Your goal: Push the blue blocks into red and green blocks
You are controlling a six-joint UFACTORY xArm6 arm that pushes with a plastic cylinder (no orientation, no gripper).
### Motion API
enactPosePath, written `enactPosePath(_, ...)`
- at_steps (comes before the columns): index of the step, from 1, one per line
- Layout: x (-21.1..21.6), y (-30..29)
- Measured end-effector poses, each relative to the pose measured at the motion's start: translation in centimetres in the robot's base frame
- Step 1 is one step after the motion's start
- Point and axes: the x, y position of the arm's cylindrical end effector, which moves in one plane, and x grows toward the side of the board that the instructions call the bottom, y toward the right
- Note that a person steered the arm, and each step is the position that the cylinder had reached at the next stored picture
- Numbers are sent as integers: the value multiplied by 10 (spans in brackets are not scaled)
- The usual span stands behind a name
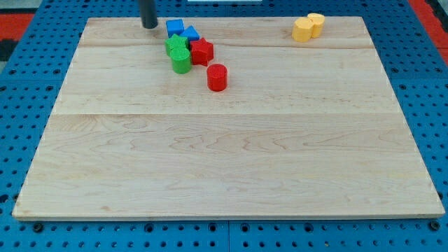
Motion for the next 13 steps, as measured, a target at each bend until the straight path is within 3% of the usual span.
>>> enactPosePath(1, 19, 19)
enactPosePath(3, -26, 65)
enactPosePath(4, -25, 105)
enactPosePath(7, 26, 198)
enactPosePath(8, 20, 207)
enactPosePath(9, -26, 198)
enactPosePath(10, -25, 127)
enactPosePath(12, 22, 150)
enactPosePath(13, 22, 156)
